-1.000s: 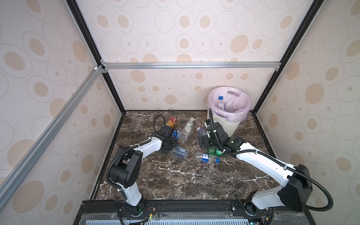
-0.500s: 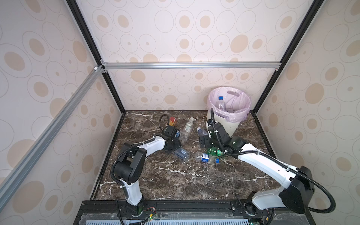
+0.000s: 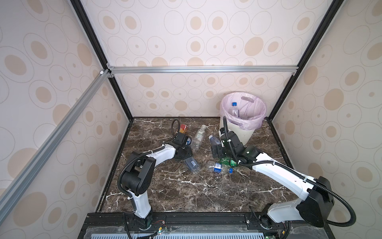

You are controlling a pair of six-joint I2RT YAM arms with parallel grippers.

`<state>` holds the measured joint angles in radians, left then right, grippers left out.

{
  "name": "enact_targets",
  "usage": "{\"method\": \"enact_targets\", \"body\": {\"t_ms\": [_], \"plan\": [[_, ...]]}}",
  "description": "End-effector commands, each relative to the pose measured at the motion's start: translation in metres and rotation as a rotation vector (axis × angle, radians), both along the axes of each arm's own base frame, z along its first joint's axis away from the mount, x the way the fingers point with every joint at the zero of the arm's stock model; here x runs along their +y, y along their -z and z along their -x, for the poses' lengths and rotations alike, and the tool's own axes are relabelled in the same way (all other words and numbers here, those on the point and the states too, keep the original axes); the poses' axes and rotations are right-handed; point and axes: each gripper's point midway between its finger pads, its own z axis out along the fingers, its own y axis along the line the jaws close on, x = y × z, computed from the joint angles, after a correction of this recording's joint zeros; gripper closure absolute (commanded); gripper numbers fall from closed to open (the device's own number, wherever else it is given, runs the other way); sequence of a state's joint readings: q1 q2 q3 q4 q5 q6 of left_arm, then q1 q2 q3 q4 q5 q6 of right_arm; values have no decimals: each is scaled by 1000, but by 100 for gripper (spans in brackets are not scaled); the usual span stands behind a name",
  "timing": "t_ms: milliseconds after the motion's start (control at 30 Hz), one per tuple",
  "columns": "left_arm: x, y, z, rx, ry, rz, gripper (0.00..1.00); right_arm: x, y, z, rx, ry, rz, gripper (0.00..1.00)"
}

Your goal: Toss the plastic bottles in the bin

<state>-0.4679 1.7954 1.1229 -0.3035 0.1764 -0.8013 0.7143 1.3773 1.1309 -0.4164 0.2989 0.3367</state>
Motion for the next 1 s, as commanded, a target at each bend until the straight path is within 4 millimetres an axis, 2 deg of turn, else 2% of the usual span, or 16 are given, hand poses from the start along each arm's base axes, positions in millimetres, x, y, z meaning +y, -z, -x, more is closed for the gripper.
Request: {"method": "enact_targets", "body": {"t_ms": [0, 300, 567, 667, 967], "plan": [[-11, -16, -5, -77, 88, 22, 29, 2, 1, 1, -5, 5, -12, 0], [-10, -10, -3, -68, 175, -118, 26, 1, 3, 2, -5, 12, -12, 0], [-9, -19, -6, -102, 233, -278, 25, -2, 6, 4, -9, 18, -15, 0], [-7, -16, -4, -85, 252, -316, 25, -4, 5, 4, -17, 20, -14, 0], [13, -20, 3, -73, 214, -407, 24, -5, 6, 5, -21, 17, -12, 0]]}}
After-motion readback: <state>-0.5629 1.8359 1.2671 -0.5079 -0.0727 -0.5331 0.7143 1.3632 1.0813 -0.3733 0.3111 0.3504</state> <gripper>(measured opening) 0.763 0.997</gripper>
